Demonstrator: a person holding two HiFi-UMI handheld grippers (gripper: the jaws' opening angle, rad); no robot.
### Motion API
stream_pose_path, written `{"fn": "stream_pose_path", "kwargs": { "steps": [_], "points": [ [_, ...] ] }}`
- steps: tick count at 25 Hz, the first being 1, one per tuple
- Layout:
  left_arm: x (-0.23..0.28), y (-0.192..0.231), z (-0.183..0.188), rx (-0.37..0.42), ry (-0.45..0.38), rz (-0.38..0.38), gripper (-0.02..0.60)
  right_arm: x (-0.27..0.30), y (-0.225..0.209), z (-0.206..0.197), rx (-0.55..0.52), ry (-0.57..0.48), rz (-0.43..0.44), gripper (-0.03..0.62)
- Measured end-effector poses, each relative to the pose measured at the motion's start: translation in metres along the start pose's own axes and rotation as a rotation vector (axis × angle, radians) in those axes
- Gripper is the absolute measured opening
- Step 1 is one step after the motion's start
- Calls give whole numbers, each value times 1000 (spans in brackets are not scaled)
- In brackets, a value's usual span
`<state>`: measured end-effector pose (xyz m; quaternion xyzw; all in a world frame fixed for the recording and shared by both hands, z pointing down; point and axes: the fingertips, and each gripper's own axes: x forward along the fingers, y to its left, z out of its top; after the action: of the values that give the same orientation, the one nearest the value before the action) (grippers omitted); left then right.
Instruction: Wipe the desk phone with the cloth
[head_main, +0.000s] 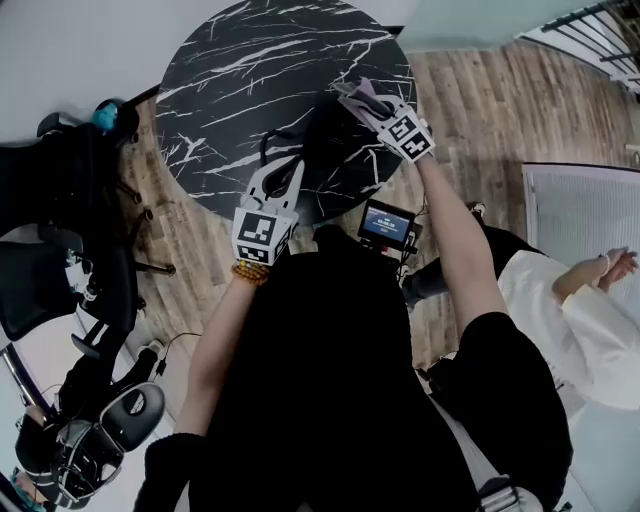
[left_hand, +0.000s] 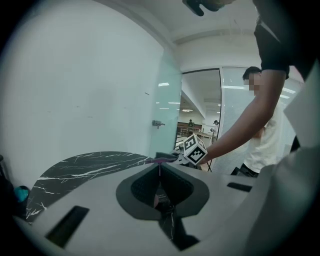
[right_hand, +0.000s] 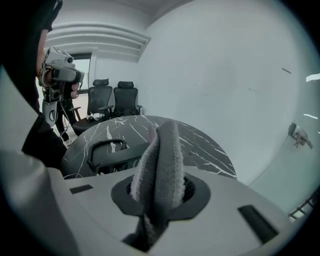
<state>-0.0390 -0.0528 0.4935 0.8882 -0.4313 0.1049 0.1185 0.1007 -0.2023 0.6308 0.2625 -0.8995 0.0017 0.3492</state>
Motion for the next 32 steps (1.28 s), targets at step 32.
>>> {"fn": "stream_pose_path", "kwargs": {
  "steps": [32],
  "points": [
    [2,-4,-8,-9,15,-1,17,12,74,-33,31,49,132,63]
  ]
}}
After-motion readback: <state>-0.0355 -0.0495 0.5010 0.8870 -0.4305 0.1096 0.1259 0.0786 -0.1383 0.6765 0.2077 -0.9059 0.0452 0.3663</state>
